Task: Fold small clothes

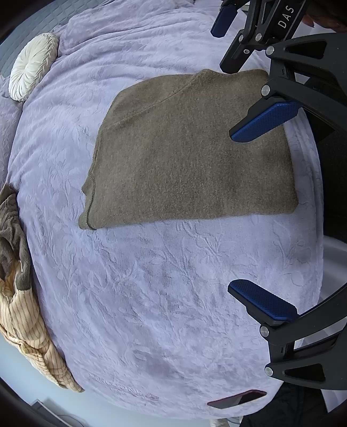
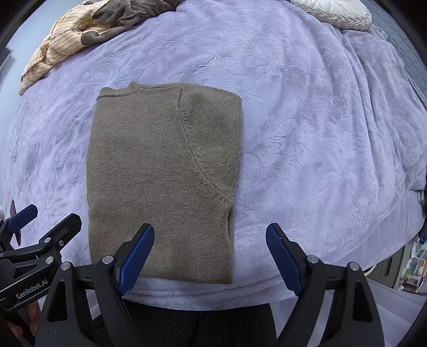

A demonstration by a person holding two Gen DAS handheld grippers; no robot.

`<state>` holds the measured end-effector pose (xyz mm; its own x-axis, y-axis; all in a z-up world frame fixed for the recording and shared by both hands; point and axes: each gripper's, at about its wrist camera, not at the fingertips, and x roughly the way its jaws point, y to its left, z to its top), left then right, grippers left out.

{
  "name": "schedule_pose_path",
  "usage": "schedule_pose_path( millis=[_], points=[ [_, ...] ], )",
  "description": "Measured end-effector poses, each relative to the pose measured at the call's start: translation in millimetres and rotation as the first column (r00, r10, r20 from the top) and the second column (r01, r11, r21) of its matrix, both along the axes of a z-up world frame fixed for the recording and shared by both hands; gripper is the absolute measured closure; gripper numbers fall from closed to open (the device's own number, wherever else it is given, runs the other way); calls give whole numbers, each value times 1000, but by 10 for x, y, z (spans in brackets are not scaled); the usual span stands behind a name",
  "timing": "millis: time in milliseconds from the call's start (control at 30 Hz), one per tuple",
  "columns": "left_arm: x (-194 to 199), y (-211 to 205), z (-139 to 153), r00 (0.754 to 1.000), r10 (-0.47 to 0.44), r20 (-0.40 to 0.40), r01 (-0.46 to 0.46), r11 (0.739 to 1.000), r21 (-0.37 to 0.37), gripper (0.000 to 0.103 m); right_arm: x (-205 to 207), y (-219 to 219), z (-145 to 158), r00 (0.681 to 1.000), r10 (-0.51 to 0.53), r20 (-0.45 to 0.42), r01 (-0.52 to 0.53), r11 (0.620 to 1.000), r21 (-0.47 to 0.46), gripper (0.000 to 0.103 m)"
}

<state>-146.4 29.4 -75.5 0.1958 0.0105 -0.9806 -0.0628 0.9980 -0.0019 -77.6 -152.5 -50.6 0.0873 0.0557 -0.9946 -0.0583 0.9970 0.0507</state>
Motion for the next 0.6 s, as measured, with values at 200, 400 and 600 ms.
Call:
schedule_pose_path(
  millis=[200,400,600],
  points=[
    [11,5,-2,1000,0,-2,0,1000,0,0,3,5,1,1000,-1,0,1,1000,0,15],
    [12,17,2,1000,4,8,-4,1000,-11,0,-15,16,-4,1000,-1,-2,1,1000,-1,15],
    [3,-2,10,1000,-4,8,4,1000,-16,0,-32,14,-12,1000,-2,-4,2,1000,-2,15]
  ],
)
